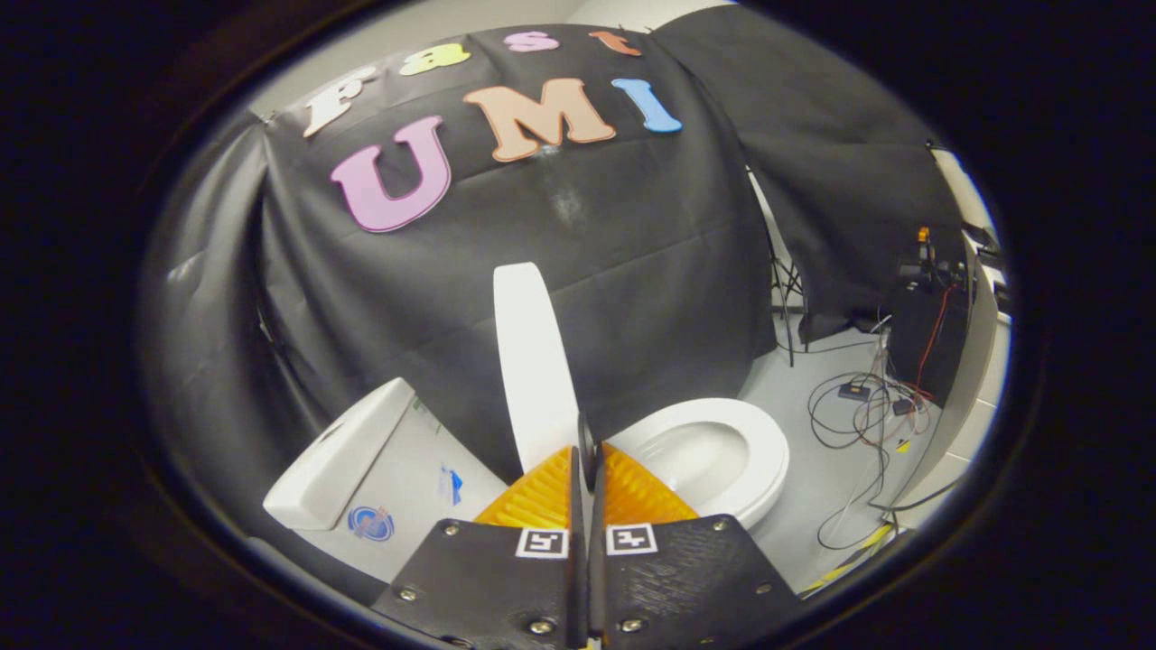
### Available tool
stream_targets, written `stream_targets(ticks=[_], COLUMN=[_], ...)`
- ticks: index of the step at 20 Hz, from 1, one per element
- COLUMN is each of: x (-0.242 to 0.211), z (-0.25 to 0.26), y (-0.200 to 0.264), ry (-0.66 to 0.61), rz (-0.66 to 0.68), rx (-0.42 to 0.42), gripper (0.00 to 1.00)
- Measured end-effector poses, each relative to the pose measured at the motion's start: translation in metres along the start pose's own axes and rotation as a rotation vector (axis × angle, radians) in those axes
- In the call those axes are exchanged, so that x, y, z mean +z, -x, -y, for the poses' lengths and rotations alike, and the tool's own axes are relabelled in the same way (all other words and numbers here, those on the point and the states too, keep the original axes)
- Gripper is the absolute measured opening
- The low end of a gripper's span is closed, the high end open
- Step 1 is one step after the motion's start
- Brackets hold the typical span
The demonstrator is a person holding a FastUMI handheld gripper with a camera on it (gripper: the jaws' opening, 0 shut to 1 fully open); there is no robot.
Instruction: Open the toilet lid.
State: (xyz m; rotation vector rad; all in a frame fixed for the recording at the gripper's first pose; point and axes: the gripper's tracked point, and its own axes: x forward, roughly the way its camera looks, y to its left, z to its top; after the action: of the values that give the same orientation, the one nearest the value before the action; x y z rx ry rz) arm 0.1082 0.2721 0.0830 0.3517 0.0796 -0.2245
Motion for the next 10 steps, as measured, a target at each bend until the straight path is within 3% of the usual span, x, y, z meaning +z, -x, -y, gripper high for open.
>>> stream_targets(ticks=[10], x=[-0.009], z=[-0.052], y=[0.016], ry=[0.17], rz=[0.002], rx=[0.071], gripper=[0.01])
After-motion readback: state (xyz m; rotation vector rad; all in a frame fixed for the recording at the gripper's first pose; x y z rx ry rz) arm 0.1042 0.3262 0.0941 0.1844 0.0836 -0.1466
